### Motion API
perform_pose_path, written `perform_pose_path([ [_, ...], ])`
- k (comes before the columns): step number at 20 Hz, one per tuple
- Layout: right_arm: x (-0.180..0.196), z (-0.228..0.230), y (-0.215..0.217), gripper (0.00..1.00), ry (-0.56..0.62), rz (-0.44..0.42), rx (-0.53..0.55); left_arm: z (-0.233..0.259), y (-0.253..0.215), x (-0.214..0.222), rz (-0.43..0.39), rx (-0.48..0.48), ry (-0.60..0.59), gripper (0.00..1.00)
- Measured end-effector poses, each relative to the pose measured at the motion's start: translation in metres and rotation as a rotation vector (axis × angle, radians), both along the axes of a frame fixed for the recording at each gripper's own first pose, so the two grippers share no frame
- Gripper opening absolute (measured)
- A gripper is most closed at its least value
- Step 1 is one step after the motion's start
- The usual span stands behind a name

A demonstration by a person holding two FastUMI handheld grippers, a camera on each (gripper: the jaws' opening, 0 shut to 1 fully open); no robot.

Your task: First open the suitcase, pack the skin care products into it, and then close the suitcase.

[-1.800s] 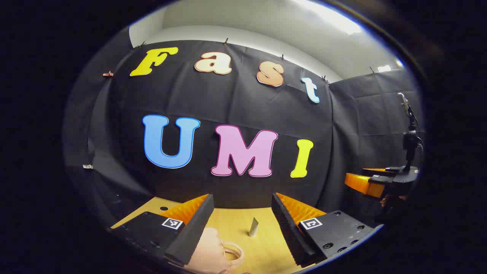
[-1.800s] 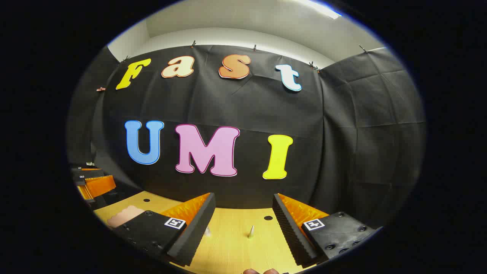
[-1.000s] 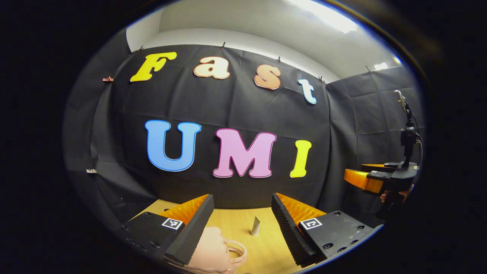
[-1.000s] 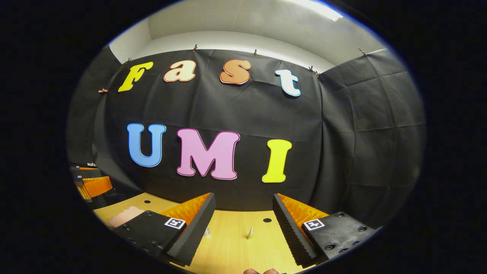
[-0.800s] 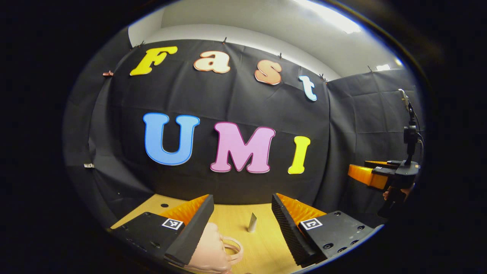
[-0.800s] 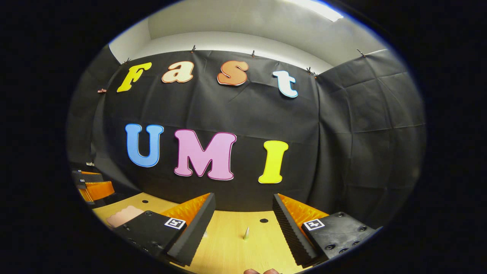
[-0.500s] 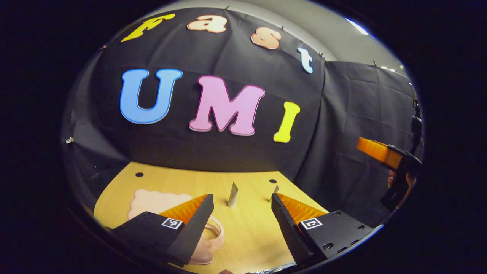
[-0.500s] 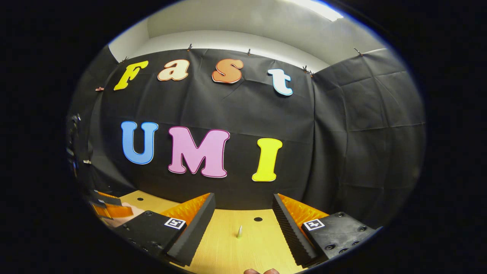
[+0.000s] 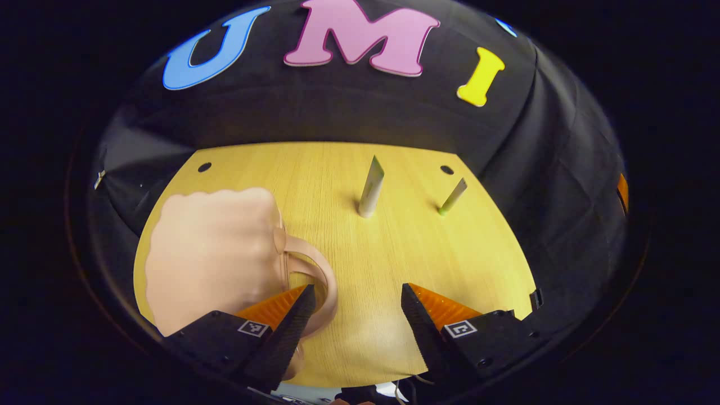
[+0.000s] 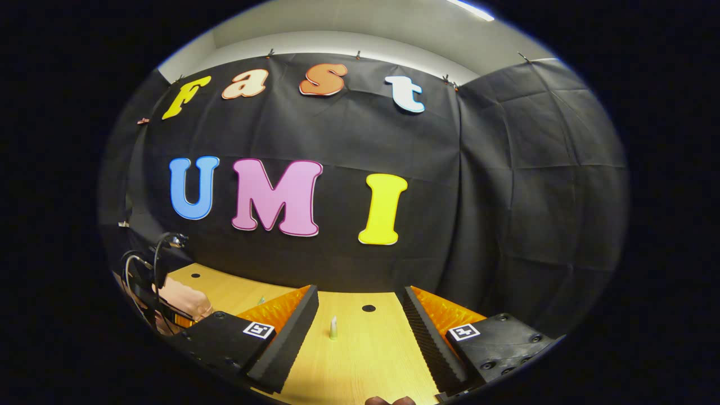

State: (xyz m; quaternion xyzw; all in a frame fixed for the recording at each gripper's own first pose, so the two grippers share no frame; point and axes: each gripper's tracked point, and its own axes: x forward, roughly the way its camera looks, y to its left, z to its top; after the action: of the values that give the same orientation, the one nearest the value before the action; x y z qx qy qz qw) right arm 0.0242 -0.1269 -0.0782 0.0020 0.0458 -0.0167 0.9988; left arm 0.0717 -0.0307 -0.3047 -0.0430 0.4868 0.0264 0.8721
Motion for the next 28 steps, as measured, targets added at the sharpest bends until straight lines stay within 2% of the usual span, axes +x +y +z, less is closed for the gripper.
perform_pose_path([
  [2, 0.012, -0.011, -0.022, 0.94, 0.02, -0.02, 0.029, -0.029, 0.007, 0.011, 0.043, 0.025, 0.072, 0.97],
  [4, 0.025, -0.022, -0.049, 0.96, 0.03, -0.049, 0.012, -0.053, 0.012, 0.018, 0.103, 0.025, 0.129, 0.97],
  [7, 0.039, -0.035, -0.069, 0.96, 0.056, -0.034, -0.013, -0.077, 0.025, 0.026, 0.185, 0.025, 0.188, 0.95],
  [10, 0.048, -0.047, -0.079, 0.96, 0.085, -0.023, 0.009, -0.086, 0.031, 0.03, 0.186, 0.046, 0.193, 0.88],
  [11, 0.051, -0.052, -0.08, 0.96, 0.091, -0.02, 0.012, -0.089, 0.033, 0.029, 0.174, 0.058, 0.2, 0.73],
  [12, 0.053, -0.054, -0.079, 0.96, 0.094, -0.014, 0.014, -0.093, 0.045, 0.025, 0.174, 0.113, 0.214, 0.6],
  [14, 0.054, -0.056, -0.073, 0.96, 0.098, -0.002, 0.021, -0.101, 0.046, 0.021, 0.149, 0.102, 0.255, 0.17],
  [16, 0.054, -0.058, -0.068, 0.96, 0.096, 0.002, 0.011, -0.093, 0.044, 0.024, 0.096, 0.095, 0.261, 0.15],
  [20, 0.056, -0.06, -0.042, 0.96, 0.111, 0.021, 0.013, -0.041, 0.035, 0.025, 0.05, 0.021, 0.24, 0.12],
  [23, 0.063, -0.049, -0.009, 0.96, 0.089, 0.036, 0.014, 0.027, 0.047, 0.02, -0.014, -0.045, 0.185, 0.1],
  [26, 0.073, -0.032, 0.036, 0.96, 0.05, 0.072, 0.034, 0.115, 0.101, 0.015, -0.021, -0.034, 0.087, 0.1],
  [28, 0.078, -0.025, 0.067, 0.96, 0.039, 0.112, 0.059, 0.162, 0.153, 0.003, 0.036, -0.018, 0.027, 0.1],
])
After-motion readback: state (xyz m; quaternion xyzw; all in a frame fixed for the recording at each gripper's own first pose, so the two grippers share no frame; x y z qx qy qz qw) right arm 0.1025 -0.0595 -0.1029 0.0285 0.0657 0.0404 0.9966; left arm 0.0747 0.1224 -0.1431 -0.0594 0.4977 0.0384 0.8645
